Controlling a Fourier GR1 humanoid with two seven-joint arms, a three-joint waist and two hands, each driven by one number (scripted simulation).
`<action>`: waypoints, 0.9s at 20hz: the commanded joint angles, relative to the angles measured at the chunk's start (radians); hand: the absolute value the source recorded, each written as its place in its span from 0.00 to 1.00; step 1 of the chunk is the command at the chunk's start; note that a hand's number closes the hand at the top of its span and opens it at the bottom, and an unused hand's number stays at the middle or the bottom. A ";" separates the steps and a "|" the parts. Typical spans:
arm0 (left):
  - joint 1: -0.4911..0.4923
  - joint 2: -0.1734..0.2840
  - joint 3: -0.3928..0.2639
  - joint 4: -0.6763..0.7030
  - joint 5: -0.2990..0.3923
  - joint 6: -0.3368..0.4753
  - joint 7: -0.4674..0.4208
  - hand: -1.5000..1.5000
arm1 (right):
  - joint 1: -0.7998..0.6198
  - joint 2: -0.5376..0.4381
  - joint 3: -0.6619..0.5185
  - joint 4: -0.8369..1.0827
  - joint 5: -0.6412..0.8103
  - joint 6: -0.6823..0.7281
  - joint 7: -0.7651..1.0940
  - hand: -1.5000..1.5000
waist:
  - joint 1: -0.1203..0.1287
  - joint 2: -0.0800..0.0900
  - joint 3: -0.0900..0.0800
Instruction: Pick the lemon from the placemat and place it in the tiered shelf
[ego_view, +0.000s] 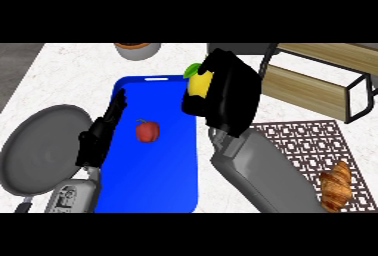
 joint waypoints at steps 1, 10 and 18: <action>0.010 -0.013 -0.021 -0.048 -0.005 0.002 0.032 0.50 | -0.097 0.009 -0.078 -0.001 0.118 0.089 0.225 1.00 | -0.005 -0.002 0.001; 0.004 0.004 0.007 -0.033 0.012 -0.009 0.022 0.50 | -0.226 -0.011 -0.244 -0.037 0.267 0.296 0.175 1.00 | -0.012 0.000 0.001; 0.023 0.015 0.023 0.002 0.028 -0.032 -0.031 0.50 | -0.299 -0.019 -0.375 -0.036 0.353 0.330 0.107 1.00 | -0.006 0.004 0.001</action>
